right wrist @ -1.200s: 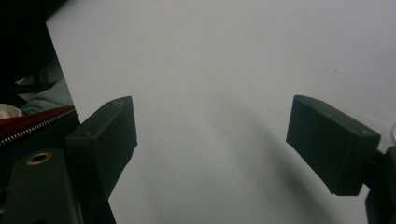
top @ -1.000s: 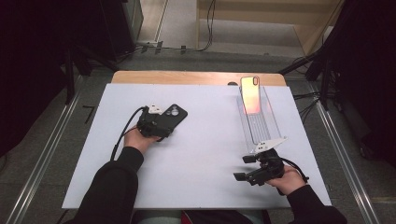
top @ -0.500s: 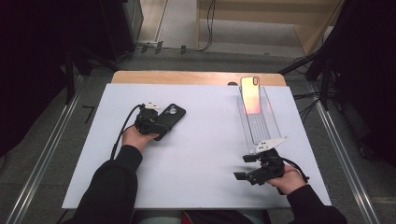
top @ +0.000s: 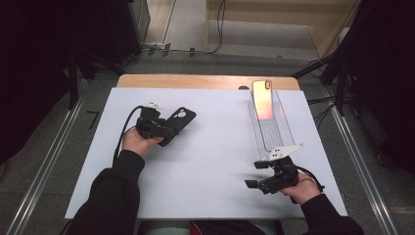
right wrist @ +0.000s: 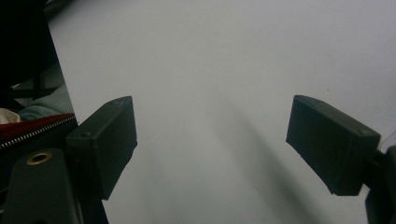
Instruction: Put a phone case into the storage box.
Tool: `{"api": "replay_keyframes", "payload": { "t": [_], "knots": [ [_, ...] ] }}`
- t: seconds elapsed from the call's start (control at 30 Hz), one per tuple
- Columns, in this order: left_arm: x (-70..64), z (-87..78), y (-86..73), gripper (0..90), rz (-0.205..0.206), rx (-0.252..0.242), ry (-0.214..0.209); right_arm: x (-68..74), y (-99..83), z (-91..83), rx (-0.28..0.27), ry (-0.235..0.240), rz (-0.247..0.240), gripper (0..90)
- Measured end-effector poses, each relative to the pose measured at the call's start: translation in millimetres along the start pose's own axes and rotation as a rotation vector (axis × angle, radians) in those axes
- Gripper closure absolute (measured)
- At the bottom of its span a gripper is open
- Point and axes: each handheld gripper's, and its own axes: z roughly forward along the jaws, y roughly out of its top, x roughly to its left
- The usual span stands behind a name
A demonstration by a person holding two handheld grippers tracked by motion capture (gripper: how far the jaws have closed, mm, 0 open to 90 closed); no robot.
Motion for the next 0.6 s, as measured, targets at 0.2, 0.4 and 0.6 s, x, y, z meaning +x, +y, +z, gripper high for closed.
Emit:
{"api": "replay_keyframes", "payload": {
  "t": [0.2,0.4,0.6],
  "knots": [
    [-13.3,-9.2,1.4,15.4,0.004,0.007,-0.045,-0.3,0.8,-0.1,-0.004,-0.005,0.005,14.5],
    [-27.5,-14.6,0.8,15.4,-0.004,0.019,-0.093,-1.3,1.0,-1.4,-0.025,-0.006,0.009,14.5],
    [-41.8,-17.5,-5.2,15.4,0.002,0.026,-0.120,0.2,0.6,-3.2,-0.029,-0.017,0.016,14.5]
  ]
}}
